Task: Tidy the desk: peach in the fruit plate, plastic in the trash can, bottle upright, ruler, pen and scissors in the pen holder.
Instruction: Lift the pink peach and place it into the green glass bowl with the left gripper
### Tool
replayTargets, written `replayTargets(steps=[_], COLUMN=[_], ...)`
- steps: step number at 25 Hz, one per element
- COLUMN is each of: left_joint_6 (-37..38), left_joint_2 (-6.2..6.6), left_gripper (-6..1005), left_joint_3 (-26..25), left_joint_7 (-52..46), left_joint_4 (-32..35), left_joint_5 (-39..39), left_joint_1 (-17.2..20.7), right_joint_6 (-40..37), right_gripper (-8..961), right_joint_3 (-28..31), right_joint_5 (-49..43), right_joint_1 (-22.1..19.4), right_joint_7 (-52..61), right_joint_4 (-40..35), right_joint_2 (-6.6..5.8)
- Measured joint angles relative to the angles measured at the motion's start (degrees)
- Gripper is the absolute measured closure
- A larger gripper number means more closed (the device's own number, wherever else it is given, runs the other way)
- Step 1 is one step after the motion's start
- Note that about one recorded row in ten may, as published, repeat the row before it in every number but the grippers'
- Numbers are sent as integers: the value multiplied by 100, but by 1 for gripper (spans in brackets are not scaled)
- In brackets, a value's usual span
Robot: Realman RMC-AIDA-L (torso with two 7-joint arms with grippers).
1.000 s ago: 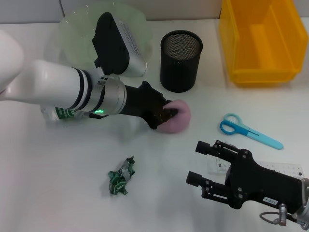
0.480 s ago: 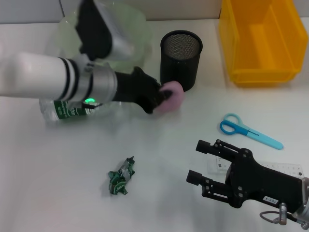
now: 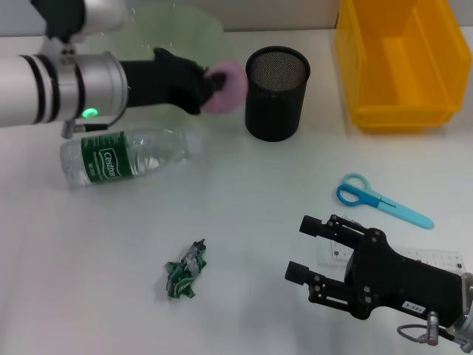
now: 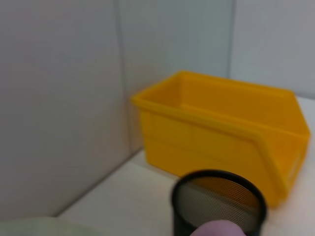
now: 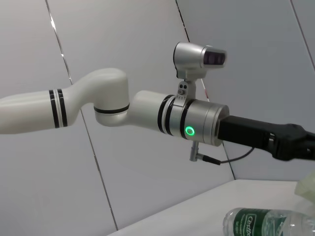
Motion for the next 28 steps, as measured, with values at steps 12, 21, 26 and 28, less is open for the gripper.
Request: replayTargets(steps=[12,21,26,28], left_joint_6=[-1826,-2380,-2425,-2427], left_joint_2=[-34,-14,-35,-34], left_gripper=[917,861,711,621], left_joint_3=[-225,-75,-62,-57], left_joint_7=[23,26,33,34], left_joint_4=[-526,-1630,-1656,-1653], left_joint_5=[-946,-928,-929,-941], left_joint_1=[-65,-714,-719,-708], right_joint_6=[0,0,-1,0], right_gripper=[201,201,201,201], right_joint_3=[9,9,9,9], right_joint_5=[0,2,6,7], right_joint_1=[21,41,53,57], right_joint_7=[0,11,23,21], right_joint_4=[0,0,28,57], right_joint_2=[0,0,0,0])
